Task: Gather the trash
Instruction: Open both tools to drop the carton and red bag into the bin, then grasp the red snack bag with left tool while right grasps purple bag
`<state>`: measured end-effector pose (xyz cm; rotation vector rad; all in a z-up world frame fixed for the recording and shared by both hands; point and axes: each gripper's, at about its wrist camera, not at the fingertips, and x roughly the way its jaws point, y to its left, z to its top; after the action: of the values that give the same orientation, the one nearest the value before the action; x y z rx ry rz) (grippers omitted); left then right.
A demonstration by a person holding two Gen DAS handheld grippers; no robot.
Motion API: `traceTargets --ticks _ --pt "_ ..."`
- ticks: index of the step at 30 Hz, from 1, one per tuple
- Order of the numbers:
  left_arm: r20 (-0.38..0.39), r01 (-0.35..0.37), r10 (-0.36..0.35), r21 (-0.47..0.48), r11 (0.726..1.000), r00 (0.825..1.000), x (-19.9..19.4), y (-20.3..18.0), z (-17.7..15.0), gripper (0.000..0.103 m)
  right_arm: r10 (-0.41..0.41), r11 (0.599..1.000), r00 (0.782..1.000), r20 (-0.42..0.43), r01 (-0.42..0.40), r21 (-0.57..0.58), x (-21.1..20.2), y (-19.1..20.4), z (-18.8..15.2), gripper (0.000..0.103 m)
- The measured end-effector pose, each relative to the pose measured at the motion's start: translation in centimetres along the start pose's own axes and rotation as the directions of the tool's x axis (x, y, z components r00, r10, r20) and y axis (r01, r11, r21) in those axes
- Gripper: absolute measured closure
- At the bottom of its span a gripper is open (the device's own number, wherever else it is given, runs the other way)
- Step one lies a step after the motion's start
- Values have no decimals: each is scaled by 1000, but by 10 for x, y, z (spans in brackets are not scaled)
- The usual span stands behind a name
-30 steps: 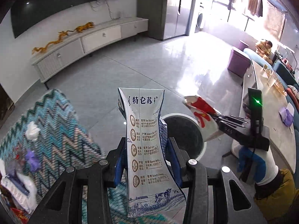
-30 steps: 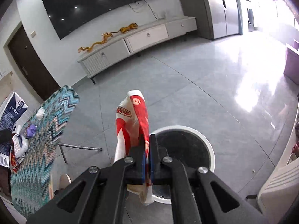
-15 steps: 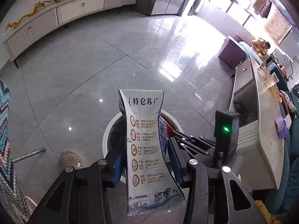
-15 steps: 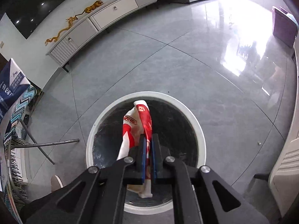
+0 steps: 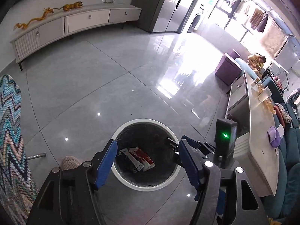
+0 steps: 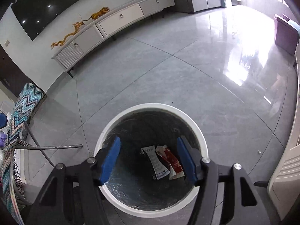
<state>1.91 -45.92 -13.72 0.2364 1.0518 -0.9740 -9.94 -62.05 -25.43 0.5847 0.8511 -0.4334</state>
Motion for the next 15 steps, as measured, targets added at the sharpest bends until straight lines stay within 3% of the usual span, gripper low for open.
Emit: traceTargets --ticks 8,15 --pt "111 -109 105 25 994 988 -91 21 -27 38 71 994 981 183 -55 -91 -93 63 7 41" --pt "213 -237 242 -51 970 947 -184 67 -73 38 225 955 905 361 -131 -265 -198 148 6 30"
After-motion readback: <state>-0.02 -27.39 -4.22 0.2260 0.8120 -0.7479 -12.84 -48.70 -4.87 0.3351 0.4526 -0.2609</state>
